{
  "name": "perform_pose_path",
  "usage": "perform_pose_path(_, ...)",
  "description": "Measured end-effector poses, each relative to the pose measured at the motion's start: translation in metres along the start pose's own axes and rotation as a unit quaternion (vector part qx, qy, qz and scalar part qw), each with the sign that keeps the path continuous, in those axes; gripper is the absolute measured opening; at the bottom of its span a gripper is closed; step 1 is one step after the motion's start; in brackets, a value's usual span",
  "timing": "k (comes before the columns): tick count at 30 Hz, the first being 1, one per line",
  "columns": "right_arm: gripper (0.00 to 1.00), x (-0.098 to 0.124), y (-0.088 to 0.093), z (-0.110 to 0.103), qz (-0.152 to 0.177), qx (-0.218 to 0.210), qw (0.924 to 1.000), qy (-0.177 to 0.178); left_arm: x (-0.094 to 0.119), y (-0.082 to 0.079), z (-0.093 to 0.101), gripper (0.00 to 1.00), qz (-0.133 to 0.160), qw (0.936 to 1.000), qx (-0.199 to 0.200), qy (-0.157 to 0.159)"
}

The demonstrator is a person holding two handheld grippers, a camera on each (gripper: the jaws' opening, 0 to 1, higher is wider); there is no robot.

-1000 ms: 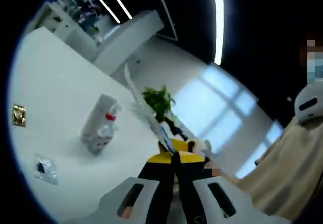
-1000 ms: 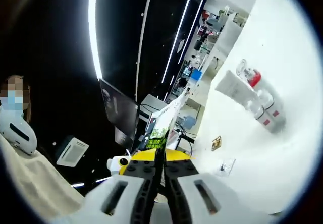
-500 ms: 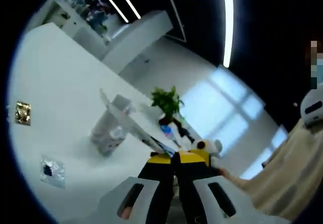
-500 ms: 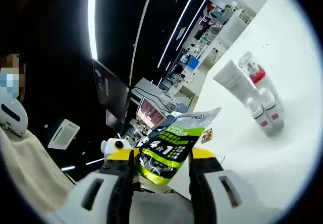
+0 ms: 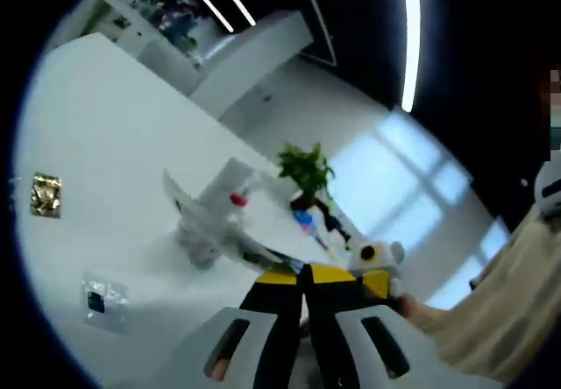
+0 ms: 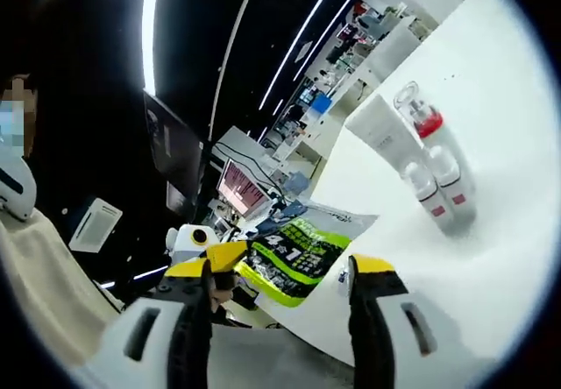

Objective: Arrange the skincare products in the storage area until every visible bottle or jar stands upright without overlapping.

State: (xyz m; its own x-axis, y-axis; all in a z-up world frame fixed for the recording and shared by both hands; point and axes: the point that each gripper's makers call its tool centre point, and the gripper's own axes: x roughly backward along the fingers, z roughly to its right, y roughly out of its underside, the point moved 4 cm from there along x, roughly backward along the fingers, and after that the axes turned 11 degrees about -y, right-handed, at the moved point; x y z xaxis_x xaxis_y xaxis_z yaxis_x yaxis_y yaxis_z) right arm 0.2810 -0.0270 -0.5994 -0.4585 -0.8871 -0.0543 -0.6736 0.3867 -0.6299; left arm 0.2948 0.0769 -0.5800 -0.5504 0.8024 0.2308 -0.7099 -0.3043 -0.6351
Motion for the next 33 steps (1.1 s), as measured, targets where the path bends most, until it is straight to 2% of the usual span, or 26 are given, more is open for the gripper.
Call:
perform_pose_path(12,0.84,0.017,0.001,0.019,-0.004,0.044,0.9976,0.052,-0.020,0.010,-0.024,0.00,-0.047,0.9984,-0.023,-0.021)
perform_pose_path(17,0.88,0.024,-0.001,0.027,-0.011,0.064,0.9951,0.074,-0.026,0.012,-0.035,0.00,-0.060,0.9974,-0.029,-0.030)
perform_pose_path(22,0.93,0.033,-0.001,0.037,-0.026,0.094,0.9894,0.107,-0.034,0.012,-0.046,0.00,-0.076,0.9958,-0.037,-0.036)
perform_pose_path(25,0.99,0.036,0.000,0.042,-0.021,0.110,0.9861,0.122,-0.038,0.013,-0.052,0.00,-0.086,0.9945,-0.046,-0.039)
perform_pose_path(28,1.00,0.042,-0.001,0.046,-0.005,0.113,0.9842,0.136,-0.043,0.012,-0.058,0.00,-0.092,0.9935,-0.052,-0.042)
perform_pose_path(33,1.00,0.047,-0.002,0.051,-0.009,0.124,0.9800,0.155,-0.049,0.014,-0.068,0.00,-0.100,0.9921,-0.056,-0.050)
